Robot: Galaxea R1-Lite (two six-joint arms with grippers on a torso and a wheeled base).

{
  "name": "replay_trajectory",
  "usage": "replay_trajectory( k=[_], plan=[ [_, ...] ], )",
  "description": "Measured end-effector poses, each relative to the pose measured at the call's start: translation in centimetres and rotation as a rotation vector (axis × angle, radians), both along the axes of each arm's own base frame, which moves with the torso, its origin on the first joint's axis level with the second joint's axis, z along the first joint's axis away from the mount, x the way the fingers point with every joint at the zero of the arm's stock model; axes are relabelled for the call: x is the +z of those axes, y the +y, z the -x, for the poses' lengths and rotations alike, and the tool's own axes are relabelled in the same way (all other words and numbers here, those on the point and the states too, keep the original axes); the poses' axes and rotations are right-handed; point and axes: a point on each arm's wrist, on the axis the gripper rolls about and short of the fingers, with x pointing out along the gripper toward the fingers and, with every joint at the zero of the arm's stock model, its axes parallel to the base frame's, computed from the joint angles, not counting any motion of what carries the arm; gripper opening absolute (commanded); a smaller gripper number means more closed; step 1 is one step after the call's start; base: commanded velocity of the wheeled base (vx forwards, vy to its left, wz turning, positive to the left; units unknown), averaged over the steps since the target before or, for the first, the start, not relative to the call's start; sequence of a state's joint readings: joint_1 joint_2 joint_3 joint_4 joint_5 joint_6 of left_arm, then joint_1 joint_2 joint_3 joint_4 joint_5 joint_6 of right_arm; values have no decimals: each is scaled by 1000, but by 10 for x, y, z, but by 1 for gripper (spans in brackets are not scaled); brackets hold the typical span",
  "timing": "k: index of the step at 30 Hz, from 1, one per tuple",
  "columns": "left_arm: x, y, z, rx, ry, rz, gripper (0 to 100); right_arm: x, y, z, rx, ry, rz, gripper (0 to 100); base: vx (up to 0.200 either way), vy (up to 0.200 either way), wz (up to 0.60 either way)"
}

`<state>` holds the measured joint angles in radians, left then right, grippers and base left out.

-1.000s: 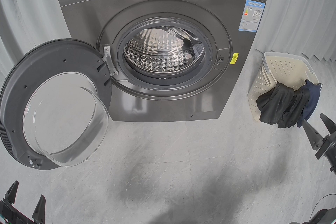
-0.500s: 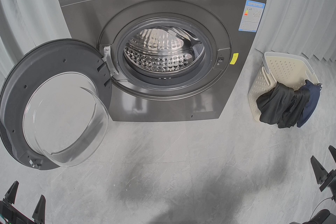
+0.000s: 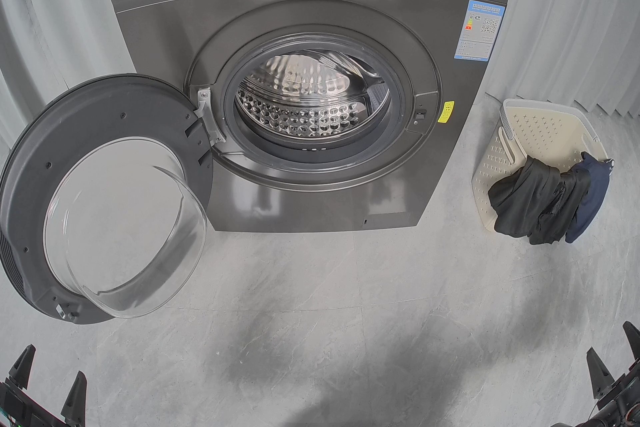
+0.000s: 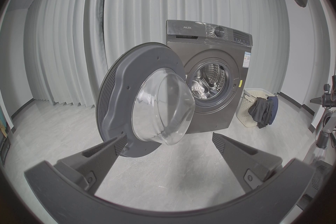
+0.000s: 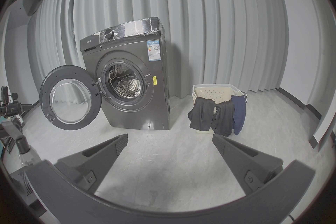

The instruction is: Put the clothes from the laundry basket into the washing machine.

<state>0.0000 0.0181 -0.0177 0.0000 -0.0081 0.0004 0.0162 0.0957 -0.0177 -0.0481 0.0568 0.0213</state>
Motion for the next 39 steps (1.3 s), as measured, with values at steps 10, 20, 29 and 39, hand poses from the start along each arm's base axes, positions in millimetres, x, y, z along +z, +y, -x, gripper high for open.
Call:
replay_trajectory(
  k=[10, 20, 29, 39],
  plan=[
    [0, 0, 0, 0, 0, 2, 100, -7, -1, 6, -56, -19, 18, 100, 0, 0, 0],
    [0, 0, 0, 0, 0, 2, 100, -7, 0, 7, -36, -35, 24, 100, 0, -120, 0],
    [0, 0, 0, 1, 0, 7, 100, -7, 0, 7, -34, -35, 24, 100, 0, -200, 0],
    [0, 0, 0, 1, 1, 10, 100, -7, 0, 7, -35, -35, 22, 100, 0, -180, 0]
  ],
)
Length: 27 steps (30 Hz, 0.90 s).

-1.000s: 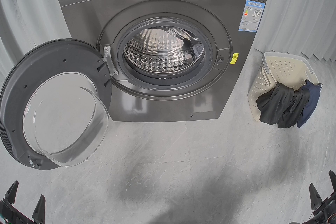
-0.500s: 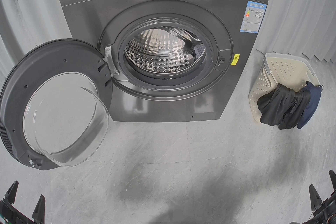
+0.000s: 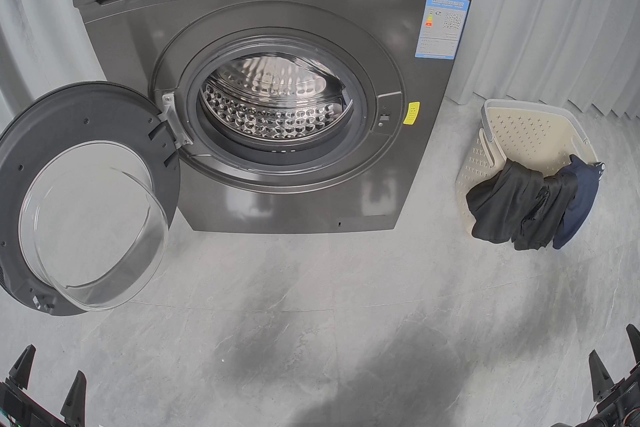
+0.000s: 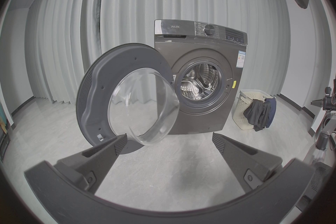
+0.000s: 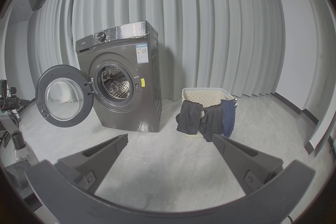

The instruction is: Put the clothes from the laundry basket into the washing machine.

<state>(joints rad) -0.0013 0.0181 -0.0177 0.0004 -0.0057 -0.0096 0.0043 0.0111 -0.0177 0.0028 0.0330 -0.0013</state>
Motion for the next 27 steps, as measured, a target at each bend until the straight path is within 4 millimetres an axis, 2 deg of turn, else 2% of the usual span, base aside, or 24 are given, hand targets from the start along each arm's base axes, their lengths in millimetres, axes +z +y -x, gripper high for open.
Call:
replay_trajectory(
  k=[17, 27],
  plan=[
    [0, 0, 0, -1, 0, 1, 100, 0, 0, 0, 0, 1, 0, 100, 0, 0, 0],
    [0, 0, 0, -1, 0, 1, 100, 0, 0, 0, 0, 2, 0, 100, 0, -200, 0]
  ],
)
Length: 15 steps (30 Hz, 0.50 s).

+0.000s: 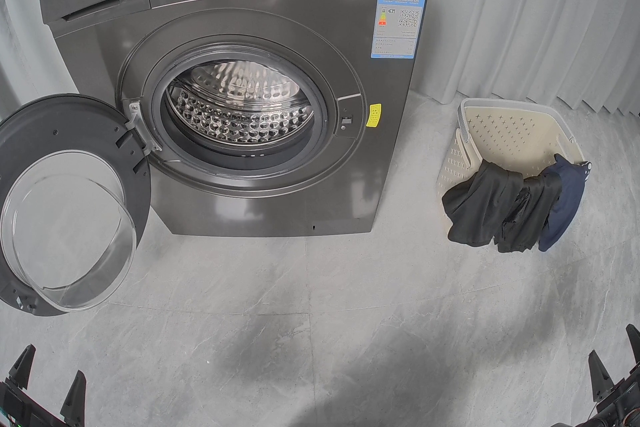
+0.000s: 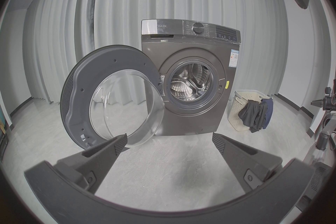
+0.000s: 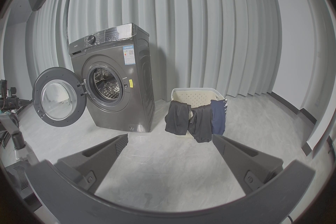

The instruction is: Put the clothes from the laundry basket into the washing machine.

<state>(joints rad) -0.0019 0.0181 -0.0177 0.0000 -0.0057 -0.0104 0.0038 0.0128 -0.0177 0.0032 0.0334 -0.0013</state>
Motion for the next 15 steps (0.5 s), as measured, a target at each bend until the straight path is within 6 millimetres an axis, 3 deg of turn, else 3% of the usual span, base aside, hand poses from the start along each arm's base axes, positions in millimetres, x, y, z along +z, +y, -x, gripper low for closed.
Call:
replay_trajectory(
  k=[14, 15],
  plan=[
    [0, 0, 0, 1, 0, 0, 100, 0, 0, 0, 0, 1, 0, 100, 0, -200, 0],
    [0, 0, 0, 1, 0, 0, 100, 0, 0, 0, 0, 1, 0, 100, 0, 0, 0]
  ],
)
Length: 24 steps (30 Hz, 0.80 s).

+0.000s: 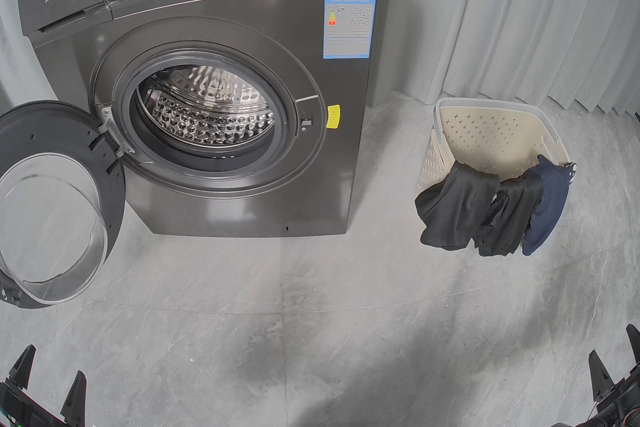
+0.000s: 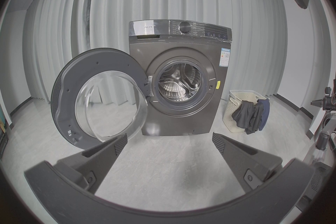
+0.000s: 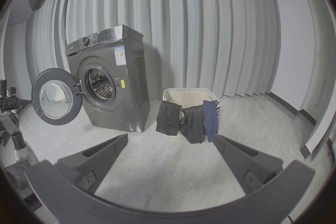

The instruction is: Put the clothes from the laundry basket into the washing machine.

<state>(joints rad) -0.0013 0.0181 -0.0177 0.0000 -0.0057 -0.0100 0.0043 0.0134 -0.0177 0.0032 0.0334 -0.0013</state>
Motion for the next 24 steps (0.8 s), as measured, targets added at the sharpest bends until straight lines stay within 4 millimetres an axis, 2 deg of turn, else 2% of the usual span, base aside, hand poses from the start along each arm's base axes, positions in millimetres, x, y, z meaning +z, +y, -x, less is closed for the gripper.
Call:
replay_trajectory(
  k=[17, 24],
  plan=[
    [0, 0, 0, 0, 0, 2, 100, 0, 0, 0, -1, 1, 0, 100, 0, 0, 0],
    [0, 0, 0, -1, 0, 0, 100, 0, 0, 0, 0, 1, 0, 100, 0, -200, 0]
  ],
)
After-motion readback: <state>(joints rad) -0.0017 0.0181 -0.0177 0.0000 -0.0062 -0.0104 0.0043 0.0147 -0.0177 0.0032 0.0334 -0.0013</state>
